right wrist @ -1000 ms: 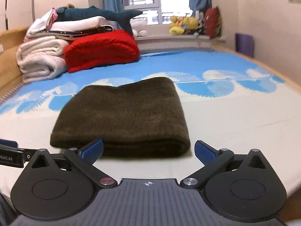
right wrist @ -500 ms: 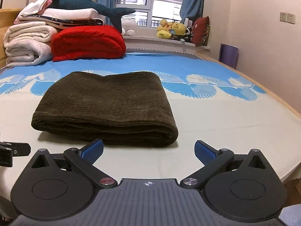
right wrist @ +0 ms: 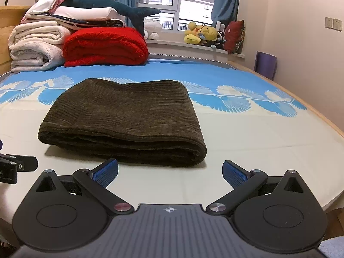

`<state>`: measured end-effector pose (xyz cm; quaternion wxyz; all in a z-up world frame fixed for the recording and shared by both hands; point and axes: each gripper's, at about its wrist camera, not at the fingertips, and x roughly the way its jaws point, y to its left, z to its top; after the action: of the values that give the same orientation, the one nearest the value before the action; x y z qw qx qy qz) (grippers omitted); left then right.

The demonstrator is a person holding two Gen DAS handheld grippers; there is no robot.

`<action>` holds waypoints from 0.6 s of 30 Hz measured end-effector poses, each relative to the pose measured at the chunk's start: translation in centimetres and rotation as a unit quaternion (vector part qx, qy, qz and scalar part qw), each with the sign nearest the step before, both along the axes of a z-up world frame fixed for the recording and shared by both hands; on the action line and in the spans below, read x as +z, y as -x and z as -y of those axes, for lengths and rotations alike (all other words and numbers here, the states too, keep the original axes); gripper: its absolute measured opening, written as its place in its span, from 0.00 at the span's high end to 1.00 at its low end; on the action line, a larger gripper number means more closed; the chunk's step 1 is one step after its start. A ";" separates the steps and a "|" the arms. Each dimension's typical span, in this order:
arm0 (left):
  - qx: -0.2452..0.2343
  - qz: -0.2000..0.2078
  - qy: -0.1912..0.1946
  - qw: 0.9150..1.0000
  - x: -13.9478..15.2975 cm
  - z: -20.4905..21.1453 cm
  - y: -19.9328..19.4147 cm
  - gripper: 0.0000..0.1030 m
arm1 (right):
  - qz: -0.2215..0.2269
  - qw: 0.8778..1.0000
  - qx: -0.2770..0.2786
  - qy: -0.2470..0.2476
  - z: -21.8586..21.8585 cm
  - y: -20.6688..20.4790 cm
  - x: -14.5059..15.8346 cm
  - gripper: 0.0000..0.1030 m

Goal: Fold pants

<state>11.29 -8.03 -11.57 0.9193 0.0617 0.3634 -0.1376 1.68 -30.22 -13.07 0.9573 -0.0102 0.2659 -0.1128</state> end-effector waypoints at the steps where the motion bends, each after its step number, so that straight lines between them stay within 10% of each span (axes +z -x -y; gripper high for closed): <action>1: -0.001 0.000 0.000 1.000 0.0 0.0 0.0 0.00 | -0.001 1.000 0.001 0.001 -0.1 0.0 0.0 0.01; 18: -0.002 -0.001 -0.003 1.000 -0.1 0.2 0.0 0.00 | -0.003 1.000 0.005 0.001 0.1 0.1 -0.1 0.01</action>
<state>11.26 -8.18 -11.71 0.9186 0.0648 0.3645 -0.1385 1.56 -30.37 -13.12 0.9572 -0.0133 0.2684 -0.1080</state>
